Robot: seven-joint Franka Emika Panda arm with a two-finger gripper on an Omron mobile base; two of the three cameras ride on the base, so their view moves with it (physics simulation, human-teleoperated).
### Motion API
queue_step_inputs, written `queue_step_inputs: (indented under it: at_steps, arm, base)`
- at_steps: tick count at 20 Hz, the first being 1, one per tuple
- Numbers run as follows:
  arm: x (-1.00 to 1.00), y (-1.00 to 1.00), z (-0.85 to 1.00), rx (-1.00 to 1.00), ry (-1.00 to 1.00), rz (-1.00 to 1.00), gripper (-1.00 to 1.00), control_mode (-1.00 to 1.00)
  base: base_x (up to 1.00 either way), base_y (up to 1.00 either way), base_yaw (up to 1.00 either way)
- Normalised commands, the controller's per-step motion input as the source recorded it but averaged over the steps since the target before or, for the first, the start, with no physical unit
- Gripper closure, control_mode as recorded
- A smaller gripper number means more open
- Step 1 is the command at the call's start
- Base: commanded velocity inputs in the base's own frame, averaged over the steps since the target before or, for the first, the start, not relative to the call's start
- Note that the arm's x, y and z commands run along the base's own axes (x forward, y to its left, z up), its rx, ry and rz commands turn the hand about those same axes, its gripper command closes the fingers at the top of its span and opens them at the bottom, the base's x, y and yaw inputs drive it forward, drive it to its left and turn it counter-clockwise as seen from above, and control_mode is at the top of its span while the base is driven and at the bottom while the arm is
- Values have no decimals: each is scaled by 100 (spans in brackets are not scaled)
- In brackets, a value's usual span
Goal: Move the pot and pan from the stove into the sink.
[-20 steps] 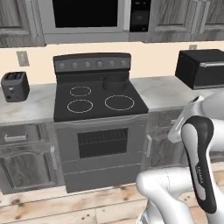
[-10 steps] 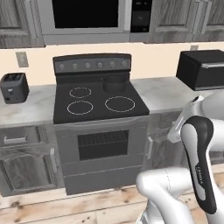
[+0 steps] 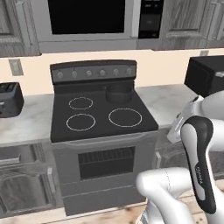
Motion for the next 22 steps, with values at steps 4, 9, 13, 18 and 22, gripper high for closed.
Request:
queue_step_inputs:
  at_steps: [4, 9, 13, 18, 22]
  arm:
    - [0, 0, 0, 0, 0, 0, -100, 100]
    - [0, 0, 0, 0, 0, 0, -100, 100]
    - [0, 0, 0, 0, 0, 0, -100, 100]
    - [0, 0, 0, 0, 0, 0, -100, -100]
    - [29, 0, -3, 0, 2, 0, -100, -100]
  base:
    - [72, 0, -4]
    - [65, 0, -4]
    - [57, 0, -4]
    - [7, 0, -1]
    - [0, 0, 0]
